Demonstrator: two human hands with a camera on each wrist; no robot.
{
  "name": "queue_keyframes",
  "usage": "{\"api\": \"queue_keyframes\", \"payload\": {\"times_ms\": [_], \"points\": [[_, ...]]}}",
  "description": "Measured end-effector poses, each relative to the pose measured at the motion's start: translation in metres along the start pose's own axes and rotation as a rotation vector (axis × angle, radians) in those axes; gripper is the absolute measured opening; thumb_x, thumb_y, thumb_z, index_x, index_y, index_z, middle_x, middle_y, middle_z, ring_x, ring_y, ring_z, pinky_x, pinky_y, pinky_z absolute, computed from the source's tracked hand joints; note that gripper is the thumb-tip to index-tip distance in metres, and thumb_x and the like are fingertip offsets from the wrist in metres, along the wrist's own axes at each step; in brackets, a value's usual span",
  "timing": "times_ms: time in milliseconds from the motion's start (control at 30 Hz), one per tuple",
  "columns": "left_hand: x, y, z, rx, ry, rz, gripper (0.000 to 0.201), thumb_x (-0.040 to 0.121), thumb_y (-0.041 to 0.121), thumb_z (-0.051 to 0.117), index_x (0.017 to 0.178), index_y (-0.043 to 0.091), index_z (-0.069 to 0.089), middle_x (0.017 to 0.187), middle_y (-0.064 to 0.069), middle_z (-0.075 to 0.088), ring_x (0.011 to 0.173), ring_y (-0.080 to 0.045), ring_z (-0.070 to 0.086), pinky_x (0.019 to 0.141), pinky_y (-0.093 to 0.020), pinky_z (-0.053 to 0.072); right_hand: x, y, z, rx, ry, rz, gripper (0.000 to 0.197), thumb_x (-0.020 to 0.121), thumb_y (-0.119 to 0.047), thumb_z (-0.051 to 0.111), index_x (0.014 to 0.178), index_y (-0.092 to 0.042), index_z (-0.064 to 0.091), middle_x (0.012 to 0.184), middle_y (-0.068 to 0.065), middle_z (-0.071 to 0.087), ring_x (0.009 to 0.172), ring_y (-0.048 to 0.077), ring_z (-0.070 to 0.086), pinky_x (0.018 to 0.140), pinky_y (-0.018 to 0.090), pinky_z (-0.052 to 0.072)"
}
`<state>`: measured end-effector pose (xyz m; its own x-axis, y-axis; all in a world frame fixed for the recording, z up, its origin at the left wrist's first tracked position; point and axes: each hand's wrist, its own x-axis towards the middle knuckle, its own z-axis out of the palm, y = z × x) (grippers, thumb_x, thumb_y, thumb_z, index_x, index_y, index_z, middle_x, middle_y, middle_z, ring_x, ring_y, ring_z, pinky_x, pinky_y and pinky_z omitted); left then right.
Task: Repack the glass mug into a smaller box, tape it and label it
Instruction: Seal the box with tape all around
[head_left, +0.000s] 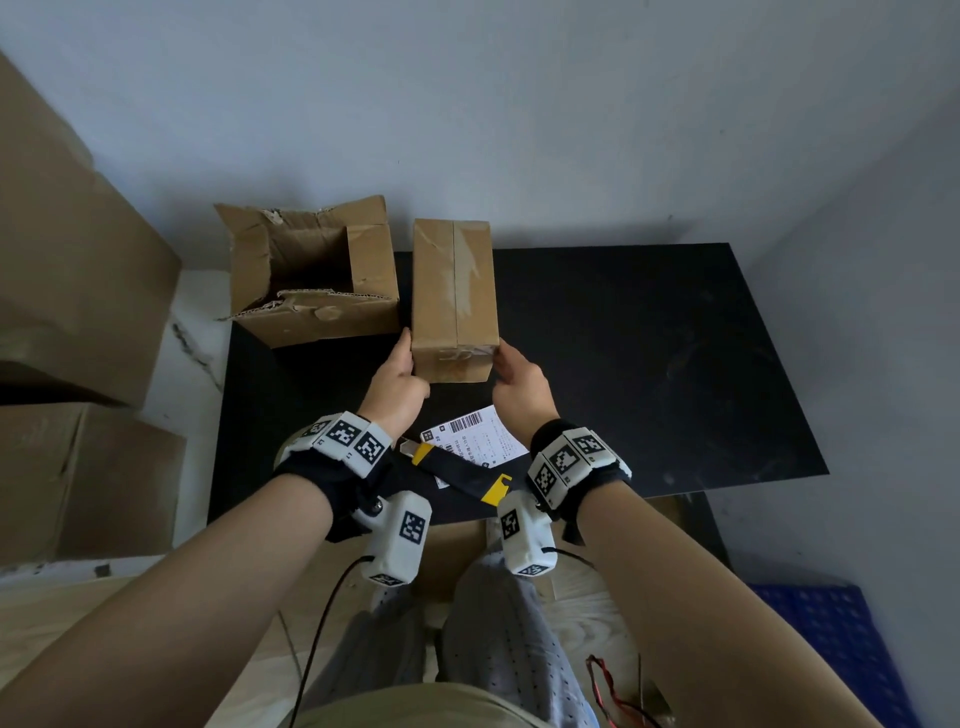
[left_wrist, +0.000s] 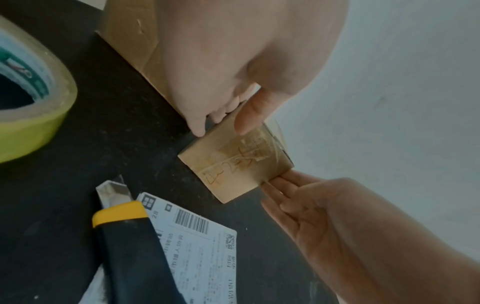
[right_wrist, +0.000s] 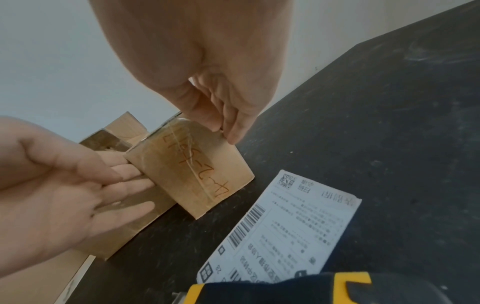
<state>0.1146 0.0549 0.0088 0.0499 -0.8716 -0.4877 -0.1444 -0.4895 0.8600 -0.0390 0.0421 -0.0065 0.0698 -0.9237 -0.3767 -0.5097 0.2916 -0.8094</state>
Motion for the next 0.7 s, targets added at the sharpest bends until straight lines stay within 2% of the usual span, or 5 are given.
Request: {"api": "queue_keyframes", "payload": {"times_ms": [100,167,400,567,700], "points": [[-0.002,0.001,-0.002,-0.052,0.105,-0.058,0.084,0.085,-0.017,0.036,0.15,0.018,-0.003,0.156,-0.004,0.019,0.144,-0.019,0.019,0.118,-0.042,0.019,0.001,0.001,-0.004,-0.013,-0.03,0.006,0.075,0.072,0.01,0.031,0.134,-0.026,0.05,0.123,0.002,0.062,0.116,0.02,0.056,0.095,0.025,0.045],[-0.007,-0.001,-0.002,-0.032,0.185,-0.03,0.077,0.085,-0.018,0.035,0.15,0.016,0.012,0.154,-0.009,0.024,0.141,-0.02,0.025,0.116,-0.038,0.023,-0.001,0.003,-0.006,-0.003,-0.036,0.015,0.075,0.073,0.012,0.032,0.136,-0.024,0.048,0.129,0.001,0.06,0.121,0.019,0.053,0.095,0.023,0.042],[-0.012,0.005,0.0,0.0,0.091,0.081,0.071,0.084,-0.022,0.031,0.147,0.01,0.024,0.151,-0.006,0.032,0.141,-0.015,0.027,0.111,-0.023,0.022,-0.004,0.001,-0.002,-0.008,-0.06,0.039,0.077,0.074,0.005,0.034,0.146,-0.023,0.033,0.138,0.005,0.052,0.124,0.023,0.051,0.097,0.028,0.045],[-0.012,0.009,-0.002,0.01,0.03,0.049,0.069,0.086,-0.019,0.035,0.146,0.013,0.026,0.151,-0.005,0.03,0.14,-0.018,0.029,0.112,-0.031,0.027,-0.007,0.0,-0.011,0.043,-0.029,0.057,0.068,0.078,0.01,0.038,0.142,-0.016,0.039,0.134,0.007,0.054,0.126,0.021,0.05,0.1,0.027,0.043],[-0.015,0.008,0.004,0.076,-0.045,0.069,0.068,0.085,-0.019,0.036,0.144,0.011,0.024,0.147,-0.011,0.038,0.138,-0.023,0.033,0.113,-0.035,0.026,-0.004,-0.011,-0.02,0.004,0.157,0.097,0.067,0.087,-0.018,0.057,0.146,-0.012,0.027,0.144,0.009,0.042,0.133,0.025,0.042,0.108,0.039,0.038]]}}
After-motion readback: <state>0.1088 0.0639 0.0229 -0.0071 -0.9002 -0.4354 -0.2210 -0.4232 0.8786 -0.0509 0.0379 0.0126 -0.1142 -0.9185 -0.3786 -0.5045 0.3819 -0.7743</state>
